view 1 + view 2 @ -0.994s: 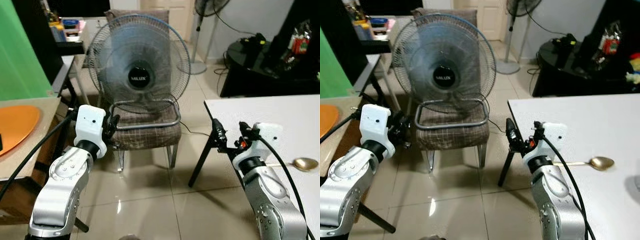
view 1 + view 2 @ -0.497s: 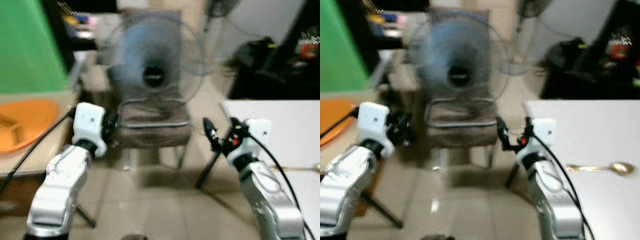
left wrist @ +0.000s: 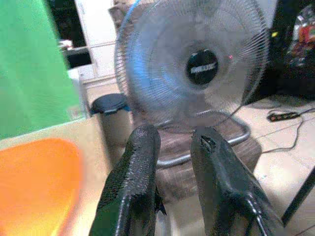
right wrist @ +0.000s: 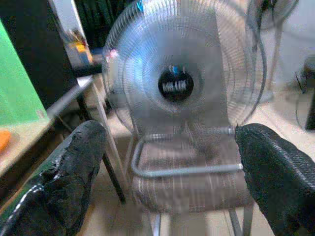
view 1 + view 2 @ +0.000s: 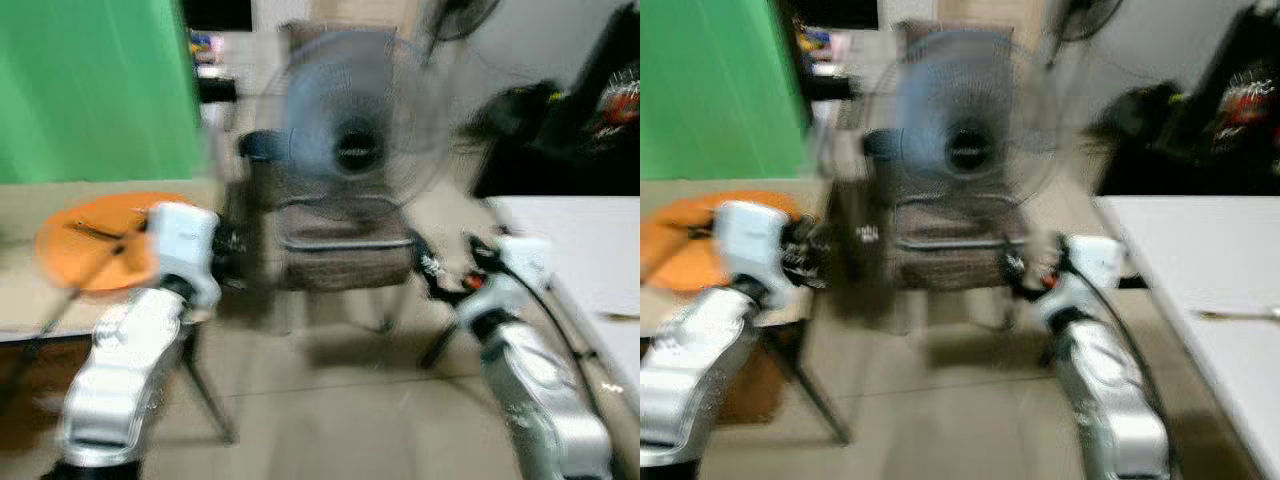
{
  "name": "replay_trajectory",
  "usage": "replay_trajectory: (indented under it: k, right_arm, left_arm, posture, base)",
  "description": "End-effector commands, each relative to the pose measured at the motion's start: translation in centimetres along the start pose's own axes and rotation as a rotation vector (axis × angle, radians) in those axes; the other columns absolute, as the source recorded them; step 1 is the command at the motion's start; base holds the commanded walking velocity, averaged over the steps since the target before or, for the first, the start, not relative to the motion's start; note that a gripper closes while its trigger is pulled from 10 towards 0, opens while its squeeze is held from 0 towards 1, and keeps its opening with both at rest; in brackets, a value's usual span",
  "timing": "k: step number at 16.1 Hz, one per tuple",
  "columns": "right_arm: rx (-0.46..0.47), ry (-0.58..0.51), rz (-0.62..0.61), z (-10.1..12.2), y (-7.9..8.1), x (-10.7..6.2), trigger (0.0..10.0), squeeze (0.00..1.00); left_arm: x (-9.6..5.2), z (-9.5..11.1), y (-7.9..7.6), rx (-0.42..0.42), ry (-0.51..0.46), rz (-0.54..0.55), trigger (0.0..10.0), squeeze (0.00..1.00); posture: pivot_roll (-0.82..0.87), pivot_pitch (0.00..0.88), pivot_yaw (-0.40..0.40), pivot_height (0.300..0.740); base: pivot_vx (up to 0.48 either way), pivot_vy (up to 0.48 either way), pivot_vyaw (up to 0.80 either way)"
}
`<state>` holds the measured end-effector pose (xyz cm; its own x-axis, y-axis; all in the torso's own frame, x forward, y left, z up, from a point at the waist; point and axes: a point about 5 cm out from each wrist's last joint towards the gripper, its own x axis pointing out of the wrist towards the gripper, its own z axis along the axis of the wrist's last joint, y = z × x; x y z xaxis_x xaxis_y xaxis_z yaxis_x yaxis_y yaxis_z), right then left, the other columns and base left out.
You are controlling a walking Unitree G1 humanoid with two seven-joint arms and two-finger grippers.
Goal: Setting the table
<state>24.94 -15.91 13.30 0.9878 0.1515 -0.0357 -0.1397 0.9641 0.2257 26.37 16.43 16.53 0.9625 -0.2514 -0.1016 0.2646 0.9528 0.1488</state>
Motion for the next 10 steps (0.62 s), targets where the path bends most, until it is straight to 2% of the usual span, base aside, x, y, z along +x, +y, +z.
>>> replay_trajectory:
  k: [1, 6, 10]
  right_arm:
    - [0.005, -0.006, 0.020, 0.23, 0.56, 0.11, 10.0, 0.00]
    - [0.042, -0.004, 0.011, 0.21, 0.56, 0.19, 10.0, 0.00]
    - [0.049, 0.001, -0.004, 0.16, 0.35, 0.15, 10.0, 0.00]
  left_arm:
    - [-0.07, 0.19, 0.63, 0.012, -0.004, 0.020, 10.0, 0.00]
    - [0.06, 0.32, 0.85, 0.017, -0.006, 0.023, 10.0, 0.00]
    - [0.30, 0.23, 0.95, 0.031, 0.004, 0.033, 10.0, 0.00]
  posture:
    - [0.04, 0.000, -0.026, 0.740]
    - [0.04, 0.000, -0.024, 0.740]
    - [0.04, 0.000, -0.022, 0.740]
  base:
    - [0.000, 0.368, 0.00]
    - [0.000, 0.361, 0.00]
    - [0.000, 0.000, 0.00]
